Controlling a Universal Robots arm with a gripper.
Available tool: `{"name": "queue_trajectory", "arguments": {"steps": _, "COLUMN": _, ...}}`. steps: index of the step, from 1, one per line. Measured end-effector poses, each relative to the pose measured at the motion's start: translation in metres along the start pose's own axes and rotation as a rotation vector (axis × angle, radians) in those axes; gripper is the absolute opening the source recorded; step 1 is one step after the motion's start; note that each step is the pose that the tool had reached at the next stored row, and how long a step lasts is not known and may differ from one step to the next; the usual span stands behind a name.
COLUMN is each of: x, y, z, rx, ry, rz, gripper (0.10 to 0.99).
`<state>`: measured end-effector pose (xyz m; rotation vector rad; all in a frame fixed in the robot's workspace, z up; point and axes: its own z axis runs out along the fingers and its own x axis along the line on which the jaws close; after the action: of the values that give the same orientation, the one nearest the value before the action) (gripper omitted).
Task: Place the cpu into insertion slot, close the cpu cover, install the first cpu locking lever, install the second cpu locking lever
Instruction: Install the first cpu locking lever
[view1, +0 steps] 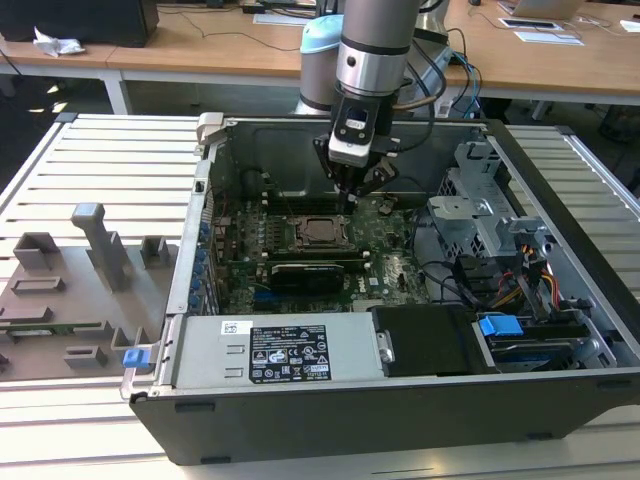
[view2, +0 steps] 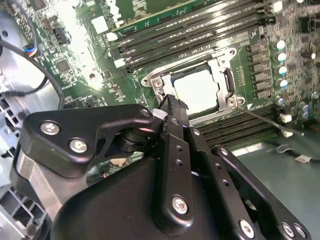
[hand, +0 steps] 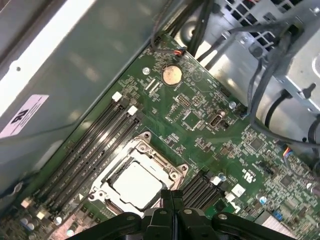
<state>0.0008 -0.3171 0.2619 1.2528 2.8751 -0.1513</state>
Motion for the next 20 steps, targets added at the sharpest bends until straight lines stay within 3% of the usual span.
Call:
{"name": "queue_trajectory", "arguments": {"steps": 3, "x": 0.0, "y": 0.0, "z": 0.0, "rx": -0.002, "ry": -0.0045, "rz": -0.051, "gripper": 0.106}}
{"name": "queue_trajectory", "arguments": {"steps": 11, "x": 0.0, "y": 0.0, "z": 0.0, "rx": -0.01, "ry": -0.0223, "rz": -0.253, "gripper": 0.106}}
{"name": "queue_trajectory", "arguments": {"steps": 20, "x": 0.0, "y": 0.0, "z": 0.0, "rx": -0.016, "ry": -0.0359, "rz": -0.408, "gripper": 0.106}}
